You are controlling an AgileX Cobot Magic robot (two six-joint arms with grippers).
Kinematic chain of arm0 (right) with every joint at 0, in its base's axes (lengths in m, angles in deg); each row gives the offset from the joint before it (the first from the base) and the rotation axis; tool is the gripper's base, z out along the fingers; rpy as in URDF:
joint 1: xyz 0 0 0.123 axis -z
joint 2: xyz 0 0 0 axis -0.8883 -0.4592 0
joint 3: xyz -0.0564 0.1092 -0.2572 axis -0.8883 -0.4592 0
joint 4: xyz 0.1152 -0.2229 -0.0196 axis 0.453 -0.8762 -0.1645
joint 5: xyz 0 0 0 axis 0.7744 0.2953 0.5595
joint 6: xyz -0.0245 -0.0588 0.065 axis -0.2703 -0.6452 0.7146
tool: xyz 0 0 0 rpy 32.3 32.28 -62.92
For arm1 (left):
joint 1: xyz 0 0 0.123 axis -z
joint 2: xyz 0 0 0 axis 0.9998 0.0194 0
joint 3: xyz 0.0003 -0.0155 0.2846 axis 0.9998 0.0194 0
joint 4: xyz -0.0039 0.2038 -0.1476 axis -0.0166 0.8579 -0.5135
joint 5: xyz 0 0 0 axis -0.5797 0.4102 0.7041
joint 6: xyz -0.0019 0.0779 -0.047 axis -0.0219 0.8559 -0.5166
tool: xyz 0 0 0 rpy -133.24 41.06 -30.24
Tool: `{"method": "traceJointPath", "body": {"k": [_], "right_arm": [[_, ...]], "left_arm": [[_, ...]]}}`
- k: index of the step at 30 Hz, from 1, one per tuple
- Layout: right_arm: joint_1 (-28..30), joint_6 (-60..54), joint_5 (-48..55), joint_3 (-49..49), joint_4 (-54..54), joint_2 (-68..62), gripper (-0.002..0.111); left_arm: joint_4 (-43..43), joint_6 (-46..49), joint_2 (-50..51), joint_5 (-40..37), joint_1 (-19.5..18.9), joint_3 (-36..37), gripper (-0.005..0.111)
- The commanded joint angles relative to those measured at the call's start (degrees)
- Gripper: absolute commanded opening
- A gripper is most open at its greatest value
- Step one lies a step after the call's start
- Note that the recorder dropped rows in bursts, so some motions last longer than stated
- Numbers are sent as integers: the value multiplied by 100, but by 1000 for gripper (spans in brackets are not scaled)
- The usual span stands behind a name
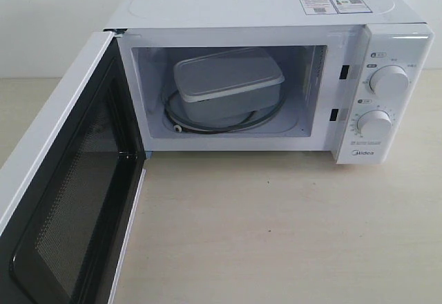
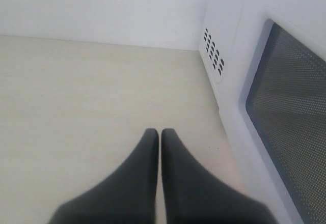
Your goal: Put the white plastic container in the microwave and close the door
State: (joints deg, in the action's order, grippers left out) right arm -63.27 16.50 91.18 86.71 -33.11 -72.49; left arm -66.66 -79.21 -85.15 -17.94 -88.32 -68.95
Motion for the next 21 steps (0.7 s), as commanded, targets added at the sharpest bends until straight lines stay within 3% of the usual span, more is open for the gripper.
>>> {"method": "traceJointPath", "body": {"k": [1, 4, 7, 12, 14, 17, 20, 21], "right_arm": [[37, 17, -33, 0, -11, 24, 0], [37, 17, -33, 0, -11, 24, 0], [37, 10, -12, 0, -34, 24, 0], [37, 20, -12, 0, -34, 24, 0], [37, 20, -12, 0, -34, 24, 0], [37, 20, -12, 0, -34, 24, 0], [37, 20, -12, 0, -34, 24, 0], [37, 20, -12, 0, -34, 24, 0]], "left_arm": [[2, 0, -18, 43, 11, 18, 4], [2, 0, -18, 209, 11, 18, 4], [2, 0, -18, 854, 11, 18, 4], [-27, -95, -18, 3910, 11, 18, 4], [-151, -95, -18, 4303, 11, -291, 4], [-153, 44, 223, 3745, 11, -1248, 4], [-153, 439, 975, 2155, 11, -2649, 4], [-153, 554, 1399, 1265, 11, -3152, 4]]}}
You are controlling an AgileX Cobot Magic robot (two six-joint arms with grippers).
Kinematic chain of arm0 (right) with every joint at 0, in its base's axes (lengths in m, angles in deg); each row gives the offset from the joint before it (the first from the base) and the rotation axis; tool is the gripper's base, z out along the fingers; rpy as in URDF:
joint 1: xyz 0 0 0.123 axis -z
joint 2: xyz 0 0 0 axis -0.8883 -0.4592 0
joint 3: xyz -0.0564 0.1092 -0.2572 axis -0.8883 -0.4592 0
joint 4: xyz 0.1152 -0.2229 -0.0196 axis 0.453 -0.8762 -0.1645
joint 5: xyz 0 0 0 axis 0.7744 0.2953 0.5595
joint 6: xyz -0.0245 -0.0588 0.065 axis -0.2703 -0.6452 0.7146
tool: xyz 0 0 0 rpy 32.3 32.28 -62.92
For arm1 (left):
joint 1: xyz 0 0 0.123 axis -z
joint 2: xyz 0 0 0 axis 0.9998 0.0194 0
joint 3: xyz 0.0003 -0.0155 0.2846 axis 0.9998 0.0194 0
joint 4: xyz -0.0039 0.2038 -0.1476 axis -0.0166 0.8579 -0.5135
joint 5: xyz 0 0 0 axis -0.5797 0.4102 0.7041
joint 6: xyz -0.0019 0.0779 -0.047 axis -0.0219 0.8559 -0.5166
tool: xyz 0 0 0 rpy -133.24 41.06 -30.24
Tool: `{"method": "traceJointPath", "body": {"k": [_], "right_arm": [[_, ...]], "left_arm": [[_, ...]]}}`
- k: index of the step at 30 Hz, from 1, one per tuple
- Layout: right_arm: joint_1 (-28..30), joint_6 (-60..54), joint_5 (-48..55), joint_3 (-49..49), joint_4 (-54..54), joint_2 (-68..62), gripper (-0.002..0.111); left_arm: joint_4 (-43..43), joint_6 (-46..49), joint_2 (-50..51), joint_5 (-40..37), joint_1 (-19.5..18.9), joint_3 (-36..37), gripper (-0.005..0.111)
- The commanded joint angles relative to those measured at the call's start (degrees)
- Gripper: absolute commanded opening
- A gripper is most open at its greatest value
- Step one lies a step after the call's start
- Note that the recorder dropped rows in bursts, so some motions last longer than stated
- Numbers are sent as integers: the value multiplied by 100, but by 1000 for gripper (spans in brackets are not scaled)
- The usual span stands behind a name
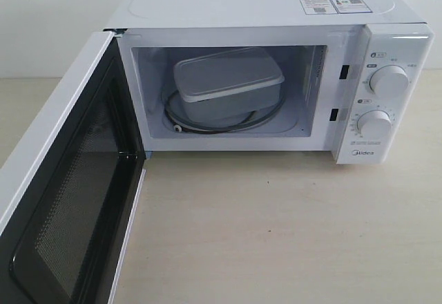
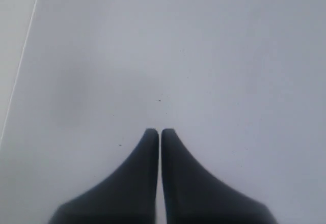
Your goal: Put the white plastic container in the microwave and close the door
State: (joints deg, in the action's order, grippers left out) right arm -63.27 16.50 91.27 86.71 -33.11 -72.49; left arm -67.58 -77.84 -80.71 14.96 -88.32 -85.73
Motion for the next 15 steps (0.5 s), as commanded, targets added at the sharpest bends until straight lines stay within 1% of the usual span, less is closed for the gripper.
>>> {"method": "traceJointPath", "body": {"k": [1, 3, 5, 6, 7, 8, 10, 15], "right_arm": [[37, 20, -21, 0, -34, 24, 0], [37, 20, -21, 0, -34, 24, 0], [37, 20, -21, 0, -34, 24, 0], [37, 20, -21, 0, -34, 24, 0], [37, 20, -21, 0, -34, 24, 0], [37, 20, -21, 0, -34, 24, 0], [37, 20, -21, 0, -34, 24, 0], [37, 33, -21, 0, -34, 24, 0]], "left_arm": [[-50, 443, 1257, -2659, 11, -1968, 4], [-35, 443, 2052, -4387, 11, -2890, 4], [10, 443, 2817, -5860, 11, -3555, 4], [10, 443, 3167, -6481, 11, -3828, 4], [-23, 443, 3420, -6907, 11, -3999, 4], [-67, 443, 3709, -7146, 11, -4161, 4], [-79, 443, 4146, -7180, 11, -4339, 4], [-259, 443, 4976, -6673, 11, -4367, 4]]}}
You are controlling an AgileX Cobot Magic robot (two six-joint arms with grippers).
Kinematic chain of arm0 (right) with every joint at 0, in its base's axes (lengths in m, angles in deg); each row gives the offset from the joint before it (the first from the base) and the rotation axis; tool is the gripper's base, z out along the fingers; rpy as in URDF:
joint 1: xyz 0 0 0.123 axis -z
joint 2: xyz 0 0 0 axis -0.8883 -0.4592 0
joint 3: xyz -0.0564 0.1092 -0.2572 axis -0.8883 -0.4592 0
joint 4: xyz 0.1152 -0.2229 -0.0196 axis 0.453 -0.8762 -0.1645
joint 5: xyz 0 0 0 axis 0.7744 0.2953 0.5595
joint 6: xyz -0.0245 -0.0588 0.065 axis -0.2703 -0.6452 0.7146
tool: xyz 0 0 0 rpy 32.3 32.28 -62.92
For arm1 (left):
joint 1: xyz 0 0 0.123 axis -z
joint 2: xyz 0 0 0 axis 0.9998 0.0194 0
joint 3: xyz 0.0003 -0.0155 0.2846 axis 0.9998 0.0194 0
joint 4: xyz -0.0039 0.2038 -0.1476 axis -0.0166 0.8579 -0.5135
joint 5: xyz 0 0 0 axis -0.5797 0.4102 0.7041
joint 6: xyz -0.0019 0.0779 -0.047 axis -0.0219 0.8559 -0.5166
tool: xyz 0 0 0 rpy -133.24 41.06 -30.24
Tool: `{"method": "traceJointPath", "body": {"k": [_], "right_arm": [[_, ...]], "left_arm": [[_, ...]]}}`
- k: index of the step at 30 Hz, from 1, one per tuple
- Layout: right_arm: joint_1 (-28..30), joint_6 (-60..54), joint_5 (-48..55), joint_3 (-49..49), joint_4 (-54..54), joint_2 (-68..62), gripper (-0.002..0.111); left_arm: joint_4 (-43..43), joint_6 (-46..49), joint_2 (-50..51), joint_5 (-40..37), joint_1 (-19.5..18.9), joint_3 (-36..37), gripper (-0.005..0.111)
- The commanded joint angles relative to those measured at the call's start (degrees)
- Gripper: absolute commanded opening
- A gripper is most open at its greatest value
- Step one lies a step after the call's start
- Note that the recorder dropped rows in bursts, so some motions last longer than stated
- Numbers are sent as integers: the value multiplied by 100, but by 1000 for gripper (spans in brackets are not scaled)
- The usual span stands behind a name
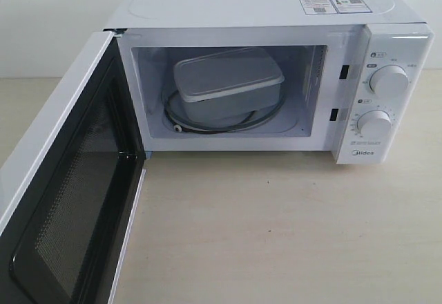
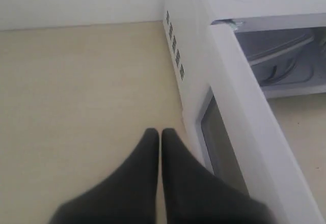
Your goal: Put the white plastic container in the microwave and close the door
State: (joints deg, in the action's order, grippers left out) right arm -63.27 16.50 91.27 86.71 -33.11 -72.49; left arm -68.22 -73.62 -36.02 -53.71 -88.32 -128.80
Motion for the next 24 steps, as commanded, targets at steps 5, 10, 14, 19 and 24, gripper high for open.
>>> {"method": "traceJointPath", "body": {"k": [5, 10, 14, 19, 24], "right_arm": [[37, 33, -21, 0, -34, 24, 0], [37, 33, -21, 0, -34, 24, 0], [37, 33, -21, 0, -34, 24, 0], [37, 33, -21, 0, -34, 24, 0], [37, 33, -21, 0, -34, 24, 0]], "left_arm": [[-252, 21, 1108, 392, 11, -60, 4], [-490, -132, 1530, 69, 11, -60, 4], [-1353, 374, 1823, -920, 11, -60, 4], [-1606, 715, 2182, -1662, 182, -60, 4], [-1713, 750, 2262, -1662, 914, -60, 4]]}}
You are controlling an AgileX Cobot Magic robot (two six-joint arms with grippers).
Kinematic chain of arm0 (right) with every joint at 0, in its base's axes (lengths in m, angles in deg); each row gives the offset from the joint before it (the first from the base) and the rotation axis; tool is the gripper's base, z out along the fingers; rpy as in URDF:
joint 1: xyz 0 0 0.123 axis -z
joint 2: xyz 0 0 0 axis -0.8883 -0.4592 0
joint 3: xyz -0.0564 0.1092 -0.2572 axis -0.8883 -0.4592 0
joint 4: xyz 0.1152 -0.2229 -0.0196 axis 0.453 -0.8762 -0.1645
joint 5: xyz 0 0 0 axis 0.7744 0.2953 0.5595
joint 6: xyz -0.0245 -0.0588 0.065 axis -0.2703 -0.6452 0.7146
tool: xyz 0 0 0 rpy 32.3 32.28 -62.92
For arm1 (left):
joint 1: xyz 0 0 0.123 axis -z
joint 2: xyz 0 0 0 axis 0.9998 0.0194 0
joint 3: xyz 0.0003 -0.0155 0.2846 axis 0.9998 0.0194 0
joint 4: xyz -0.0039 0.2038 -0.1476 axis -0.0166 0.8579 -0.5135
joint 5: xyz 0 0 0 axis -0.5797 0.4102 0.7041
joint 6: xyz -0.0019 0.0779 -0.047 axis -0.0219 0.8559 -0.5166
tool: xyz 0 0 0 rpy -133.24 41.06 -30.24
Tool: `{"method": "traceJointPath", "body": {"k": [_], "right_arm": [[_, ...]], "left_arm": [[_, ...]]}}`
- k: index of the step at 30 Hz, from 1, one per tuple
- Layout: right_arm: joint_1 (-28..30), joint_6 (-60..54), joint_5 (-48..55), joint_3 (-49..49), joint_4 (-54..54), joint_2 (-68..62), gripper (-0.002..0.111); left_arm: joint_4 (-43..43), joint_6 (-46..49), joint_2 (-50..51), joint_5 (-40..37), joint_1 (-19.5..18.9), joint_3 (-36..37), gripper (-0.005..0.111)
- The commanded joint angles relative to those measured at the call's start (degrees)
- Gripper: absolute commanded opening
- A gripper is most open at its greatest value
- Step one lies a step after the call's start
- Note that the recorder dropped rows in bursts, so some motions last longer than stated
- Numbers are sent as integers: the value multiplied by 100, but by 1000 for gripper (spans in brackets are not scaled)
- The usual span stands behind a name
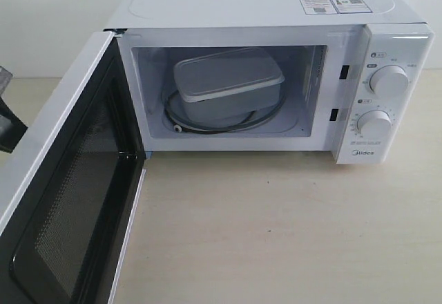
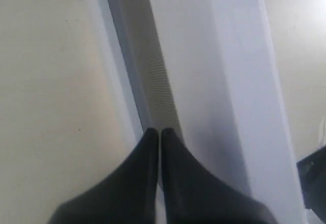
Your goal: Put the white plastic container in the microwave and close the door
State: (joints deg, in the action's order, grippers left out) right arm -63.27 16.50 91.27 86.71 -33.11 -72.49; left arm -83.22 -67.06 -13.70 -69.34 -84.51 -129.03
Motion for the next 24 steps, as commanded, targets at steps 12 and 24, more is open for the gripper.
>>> {"method": "traceJointPath", "body": {"k": [12, 24], "right_arm": [[37, 33, -21, 0, -34, 24, 0], [37, 12, -1050, 0, -145, 24, 0]], "left_arm": [[-448, 117, 377, 1223, 1764, -37, 4], [-403, 522, 363, 1476, 1764, -37, 4]]}}
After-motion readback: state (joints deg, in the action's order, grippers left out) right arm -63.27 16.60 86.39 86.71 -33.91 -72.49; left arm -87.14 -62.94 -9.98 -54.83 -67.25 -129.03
